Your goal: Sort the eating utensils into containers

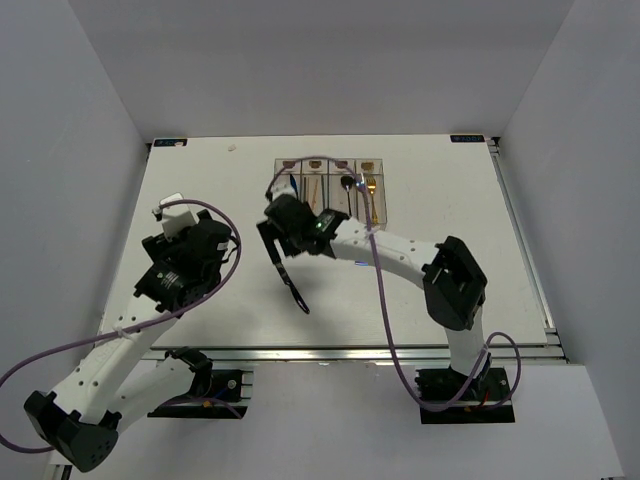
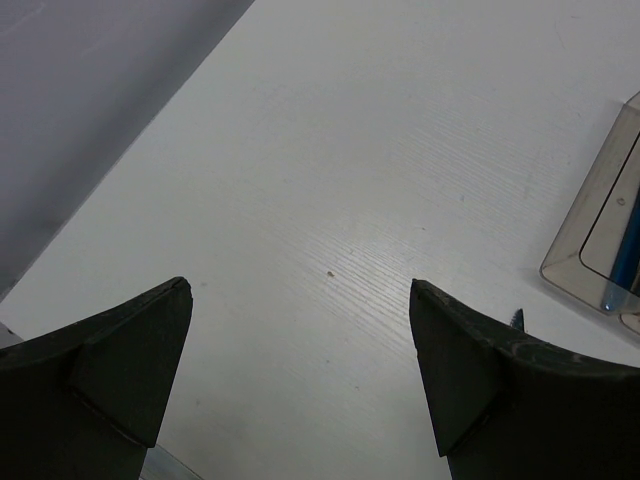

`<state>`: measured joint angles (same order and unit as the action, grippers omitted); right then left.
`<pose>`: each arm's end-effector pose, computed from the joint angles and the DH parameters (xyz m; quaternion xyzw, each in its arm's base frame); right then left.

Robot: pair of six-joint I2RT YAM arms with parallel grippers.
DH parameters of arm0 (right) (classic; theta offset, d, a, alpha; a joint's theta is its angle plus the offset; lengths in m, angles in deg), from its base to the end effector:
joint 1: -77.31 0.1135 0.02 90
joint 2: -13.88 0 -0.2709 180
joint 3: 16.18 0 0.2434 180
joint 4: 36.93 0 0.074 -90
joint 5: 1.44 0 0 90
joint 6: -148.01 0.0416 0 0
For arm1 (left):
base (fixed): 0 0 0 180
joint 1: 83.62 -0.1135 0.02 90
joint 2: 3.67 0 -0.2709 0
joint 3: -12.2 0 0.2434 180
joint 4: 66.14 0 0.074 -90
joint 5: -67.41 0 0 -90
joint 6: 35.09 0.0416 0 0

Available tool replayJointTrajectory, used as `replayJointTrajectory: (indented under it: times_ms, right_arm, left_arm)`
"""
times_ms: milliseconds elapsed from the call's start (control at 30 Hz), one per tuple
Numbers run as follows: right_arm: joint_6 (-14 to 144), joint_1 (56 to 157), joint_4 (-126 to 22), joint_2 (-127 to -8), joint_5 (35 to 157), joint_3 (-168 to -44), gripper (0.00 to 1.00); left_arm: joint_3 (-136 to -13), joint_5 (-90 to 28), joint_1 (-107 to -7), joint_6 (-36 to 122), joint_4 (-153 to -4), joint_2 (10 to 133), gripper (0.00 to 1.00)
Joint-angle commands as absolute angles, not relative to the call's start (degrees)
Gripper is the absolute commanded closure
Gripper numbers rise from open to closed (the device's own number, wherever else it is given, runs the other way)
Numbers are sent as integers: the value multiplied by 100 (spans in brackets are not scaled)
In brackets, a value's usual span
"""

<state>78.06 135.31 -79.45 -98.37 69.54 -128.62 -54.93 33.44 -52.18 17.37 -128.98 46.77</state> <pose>0.2498 0.3742 0.2887 -0.2302 0.8748 0.1335 0.4048 0.1443 -0.0478 0.3221 -0.2187 0.8085 0.1725 0.5184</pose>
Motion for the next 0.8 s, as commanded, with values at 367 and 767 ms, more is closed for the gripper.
replayJointTrajectory:
  times_ms: [367,767]
  right_arm:
    - [7998,14050,-8143,-9976,7564,-11570,33]
    - [7901,14129,-8424,-10565,7802,-11922,48]
  left_arm:
    - [-5516,3375,-5348,1756,-12857,4669,2]
    - [-5498,3331,-5357,1773,-12839,4634,2]
